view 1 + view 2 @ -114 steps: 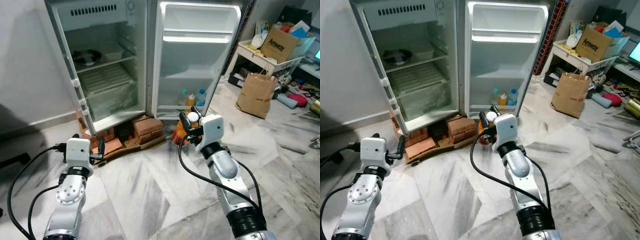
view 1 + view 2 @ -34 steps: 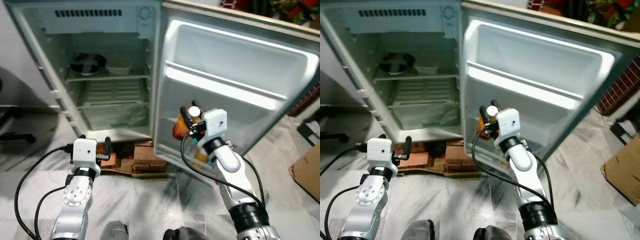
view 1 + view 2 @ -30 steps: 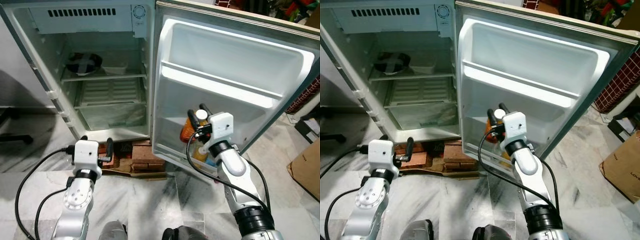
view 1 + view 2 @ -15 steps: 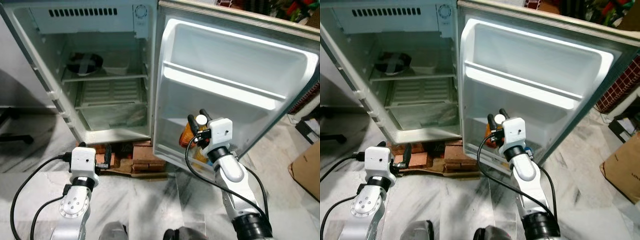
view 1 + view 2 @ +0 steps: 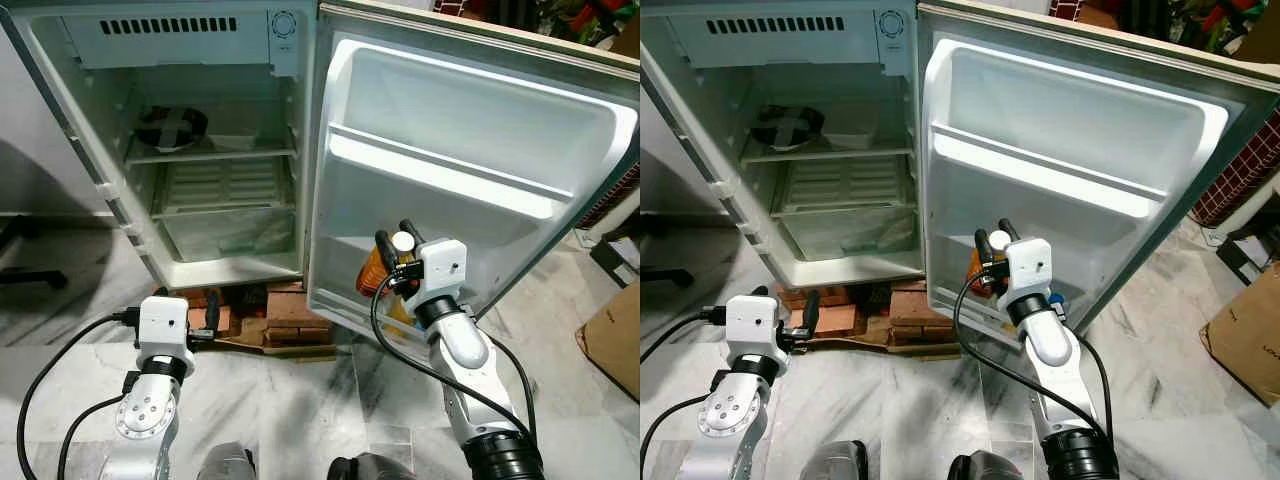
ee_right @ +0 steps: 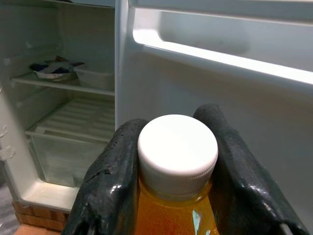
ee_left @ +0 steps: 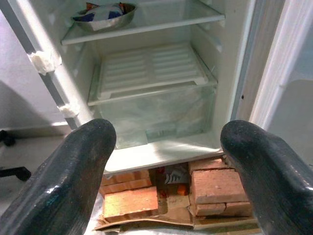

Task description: Restocking fridge

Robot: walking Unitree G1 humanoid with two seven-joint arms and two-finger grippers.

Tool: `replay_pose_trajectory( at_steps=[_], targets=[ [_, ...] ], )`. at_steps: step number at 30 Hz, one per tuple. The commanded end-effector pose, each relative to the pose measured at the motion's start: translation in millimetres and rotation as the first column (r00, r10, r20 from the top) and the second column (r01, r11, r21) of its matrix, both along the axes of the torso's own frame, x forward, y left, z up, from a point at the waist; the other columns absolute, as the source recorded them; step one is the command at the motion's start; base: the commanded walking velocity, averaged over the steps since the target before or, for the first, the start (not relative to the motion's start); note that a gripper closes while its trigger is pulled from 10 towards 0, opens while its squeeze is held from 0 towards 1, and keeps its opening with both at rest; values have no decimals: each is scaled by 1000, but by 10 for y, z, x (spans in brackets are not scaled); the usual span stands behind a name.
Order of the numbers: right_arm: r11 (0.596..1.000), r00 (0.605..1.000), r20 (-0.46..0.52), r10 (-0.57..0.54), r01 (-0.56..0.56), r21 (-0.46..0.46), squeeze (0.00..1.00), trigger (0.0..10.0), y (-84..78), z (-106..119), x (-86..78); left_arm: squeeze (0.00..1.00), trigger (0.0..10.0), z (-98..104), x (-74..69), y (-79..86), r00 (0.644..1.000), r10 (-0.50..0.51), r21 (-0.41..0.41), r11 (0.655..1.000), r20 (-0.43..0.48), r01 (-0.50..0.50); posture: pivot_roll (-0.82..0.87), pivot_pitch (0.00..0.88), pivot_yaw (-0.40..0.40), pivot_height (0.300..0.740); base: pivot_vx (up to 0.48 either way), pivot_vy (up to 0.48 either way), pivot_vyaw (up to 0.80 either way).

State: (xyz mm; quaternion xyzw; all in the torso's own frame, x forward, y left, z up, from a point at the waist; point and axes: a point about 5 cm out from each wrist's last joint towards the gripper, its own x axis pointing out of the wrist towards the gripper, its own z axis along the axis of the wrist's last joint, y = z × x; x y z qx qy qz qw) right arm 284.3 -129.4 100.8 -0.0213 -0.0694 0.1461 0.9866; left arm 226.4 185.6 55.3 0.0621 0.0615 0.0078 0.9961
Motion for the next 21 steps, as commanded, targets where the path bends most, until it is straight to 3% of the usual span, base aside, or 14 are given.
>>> replay_pose_trajectory(
  at_steps=[1, 14, 21],
  targets=[
    [1000, 1000, 25, -1, 1, 7, 0, 10000, -5, 66, 3, 0, 10000, 21, -15, 13, 1000, 18, -9, 1000, 0, -18, 118, 121, -78, 711, 0, 0, 0],
    [1000, 1000, 20, 5, -5, 7, 0, 10000, -3, 60, -6, 0, 10000, 19, -25, 4, 1000, 21, -12, 1000, -7, -21, 114, 125, -79, 638, 0, 0, 0],
    [1000, 1000, 22, 8, -9, 4, 0, 10000, 3, 68, 6, 0, 10000, 25, -21, 0, 1000, 22, -11, 1000, -4, -22, 116, 127, -79, 638, 0, 0, 0]
  ],
)
